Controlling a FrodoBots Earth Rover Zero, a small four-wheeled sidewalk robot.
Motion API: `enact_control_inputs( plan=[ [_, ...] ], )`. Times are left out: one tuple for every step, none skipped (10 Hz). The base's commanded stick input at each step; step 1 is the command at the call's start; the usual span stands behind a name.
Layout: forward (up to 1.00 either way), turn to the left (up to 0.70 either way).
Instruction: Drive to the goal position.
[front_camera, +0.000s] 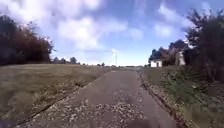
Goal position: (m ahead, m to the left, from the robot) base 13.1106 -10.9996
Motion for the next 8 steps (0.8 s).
enact_control_inputs(
  plan=[
    [0.85, 0.00],
    [0.85, 0.00],
    [0.85, 0.00],
    [0.85, 0.00],
    [0.85, 0.00],
    [0.85, 0.00],
    [0.85, 0.00],
    [0.85, 0.00]
  ],
)
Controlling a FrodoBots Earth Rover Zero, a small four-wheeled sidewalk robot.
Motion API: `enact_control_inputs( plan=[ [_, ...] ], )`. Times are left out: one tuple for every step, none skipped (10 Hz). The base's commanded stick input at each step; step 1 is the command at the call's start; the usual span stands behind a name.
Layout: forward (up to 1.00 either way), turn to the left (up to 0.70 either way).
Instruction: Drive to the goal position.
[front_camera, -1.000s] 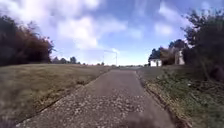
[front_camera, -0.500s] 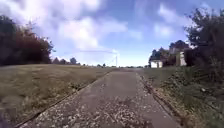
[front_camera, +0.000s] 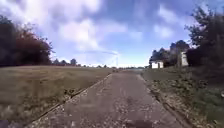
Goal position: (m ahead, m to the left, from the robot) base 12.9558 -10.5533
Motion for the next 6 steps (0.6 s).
enact_control_inputs(
  plan=[
    [0.85, 0.00],
    [0.85, 0.00],
    [0.85, 0.00],
    [0.85, 0.00],
    [0.85, 0.00],
    [0.85, -0.01]
  ],
)
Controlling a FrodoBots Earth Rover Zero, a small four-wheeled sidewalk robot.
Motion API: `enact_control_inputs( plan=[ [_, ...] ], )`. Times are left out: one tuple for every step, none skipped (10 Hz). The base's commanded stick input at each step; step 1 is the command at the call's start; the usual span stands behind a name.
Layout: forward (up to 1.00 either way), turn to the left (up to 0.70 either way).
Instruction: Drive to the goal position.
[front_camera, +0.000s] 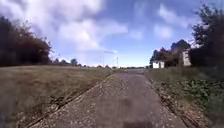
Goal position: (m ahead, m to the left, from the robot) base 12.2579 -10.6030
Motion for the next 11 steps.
enact_control_inputs(
  plan=[
    [0.85, -0.02],
    [0.85, -0.05],
    [0.85, -0.11],
    [0.85, -0.18],
    [0.85, -0.32],
    [0.85, -0.29],
    [0.85, -0.03],
    [0.85, -0.01],
    [0.85, 0.00],
    [0.85, 0.00],
    [0.85, 0.00]
  ],
)
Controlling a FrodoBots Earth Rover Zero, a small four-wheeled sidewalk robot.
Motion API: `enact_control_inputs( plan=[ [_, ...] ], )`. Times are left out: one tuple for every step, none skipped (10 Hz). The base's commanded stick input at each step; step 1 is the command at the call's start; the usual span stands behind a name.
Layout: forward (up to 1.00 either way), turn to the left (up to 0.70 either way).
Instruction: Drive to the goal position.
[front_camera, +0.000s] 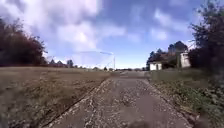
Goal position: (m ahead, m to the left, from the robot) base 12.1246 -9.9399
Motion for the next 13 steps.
enact_control_inputs(
  plan=[
    [0.85, 0.00],
    [0.85, 0.00],
    [0.85, 0.00],
    [0.85, 0.00],
    [0.85, 0.00],
    [0.85, 0.00],
    [0.85, -0.01],
    [0.85, -0.05],
    [0.85, -0.09],
    [0.85, -0.31],
    [0.85, -0.32],
    [0.85, -0.32],
    [0.85, -0.32]
  ],
)
